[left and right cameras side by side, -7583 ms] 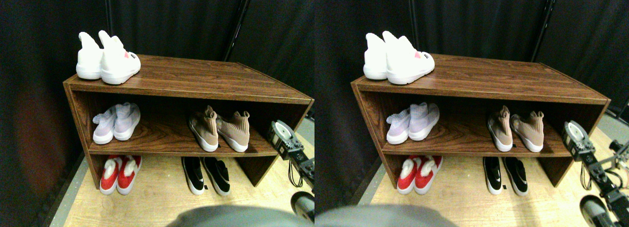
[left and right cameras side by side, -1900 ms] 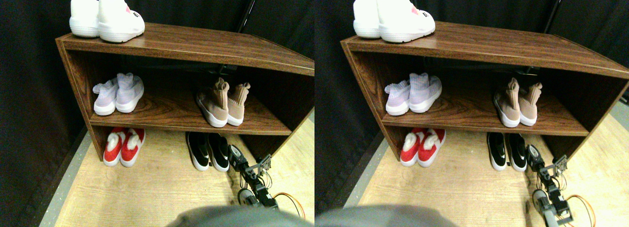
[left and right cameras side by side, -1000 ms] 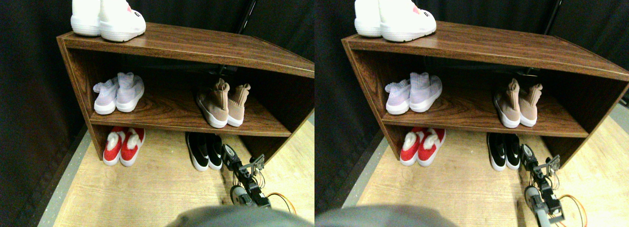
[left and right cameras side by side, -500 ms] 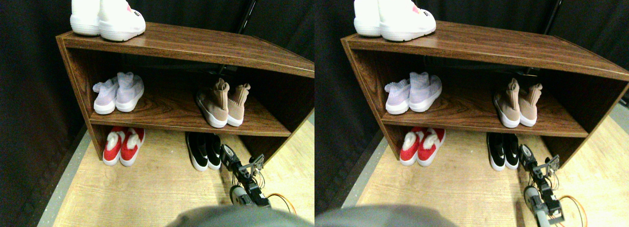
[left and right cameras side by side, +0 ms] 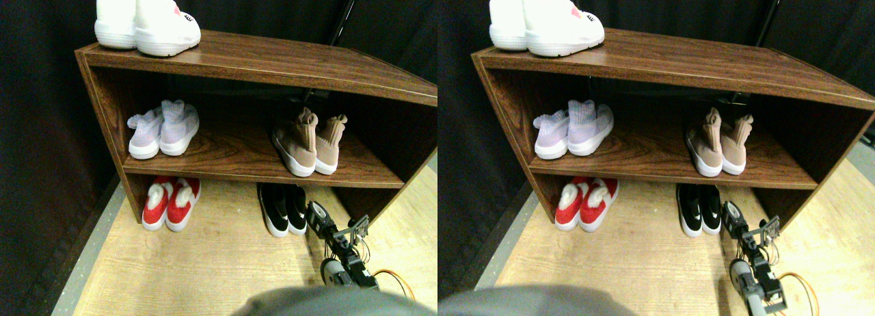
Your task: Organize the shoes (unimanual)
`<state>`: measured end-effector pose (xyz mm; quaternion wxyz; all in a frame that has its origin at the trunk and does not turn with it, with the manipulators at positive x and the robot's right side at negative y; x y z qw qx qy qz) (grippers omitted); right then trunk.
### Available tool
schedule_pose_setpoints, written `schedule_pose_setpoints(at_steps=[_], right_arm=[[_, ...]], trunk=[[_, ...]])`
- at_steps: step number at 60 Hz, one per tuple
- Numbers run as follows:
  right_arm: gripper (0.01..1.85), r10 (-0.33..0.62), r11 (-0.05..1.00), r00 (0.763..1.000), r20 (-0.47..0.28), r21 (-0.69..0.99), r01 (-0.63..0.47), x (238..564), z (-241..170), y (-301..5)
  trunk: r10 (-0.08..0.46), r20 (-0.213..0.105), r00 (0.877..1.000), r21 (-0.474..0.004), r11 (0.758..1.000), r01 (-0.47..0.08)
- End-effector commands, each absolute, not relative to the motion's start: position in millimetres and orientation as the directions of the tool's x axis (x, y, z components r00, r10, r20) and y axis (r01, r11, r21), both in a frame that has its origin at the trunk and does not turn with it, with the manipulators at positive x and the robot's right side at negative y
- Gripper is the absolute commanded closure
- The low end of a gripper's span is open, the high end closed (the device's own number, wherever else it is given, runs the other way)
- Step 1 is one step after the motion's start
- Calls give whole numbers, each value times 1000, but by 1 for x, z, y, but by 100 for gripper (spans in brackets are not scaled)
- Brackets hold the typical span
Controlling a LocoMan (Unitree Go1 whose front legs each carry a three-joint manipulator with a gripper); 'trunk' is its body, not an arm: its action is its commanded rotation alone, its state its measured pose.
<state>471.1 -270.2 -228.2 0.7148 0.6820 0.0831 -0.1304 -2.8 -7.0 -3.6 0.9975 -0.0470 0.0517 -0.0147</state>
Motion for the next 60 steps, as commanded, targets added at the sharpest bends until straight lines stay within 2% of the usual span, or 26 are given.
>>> schedule_pose_setpoints(at_steps=[1,9,13,20,24,30,36,40,53,60], right_arm=[[180,-82,73,974,-210,974,216,470,-208,-270],[180,-64,107,984,-165,979,172,458,-190,-270],[180,-10,125,991,-131,983,131,450,-182,-270],[180,30,166,994,-105,981,98,431,-165,-267],[180,49,137,994,-93,987,86,425,-160,-267],[180,98,170,993,-61,984,44,407,-150,-269],[180,82,230,996,-32,973,12,388,-140,-269],[180,123,248,992,7,968,-38,377,-133,-270],[180,146,334,984,100,931,-144,352,-106,-266],[180,159,300,981,113,941,-157,350,-97,-265]], trunk=[[-52,-92,994,-120,992,40],[-64,-75,995,-114,992,56],[-69,-67,995,-114,992,61],[-75,-58,995,-112,991,68],[-77,-49,996,-114,991,71],[-76,-30,997,-115,991,72],[-78,-10,997,-113,991,76],[-78,8,997,-109,991,79],[-84,50,995,-99,991,88],[-81,67,994,-99,991,87]])
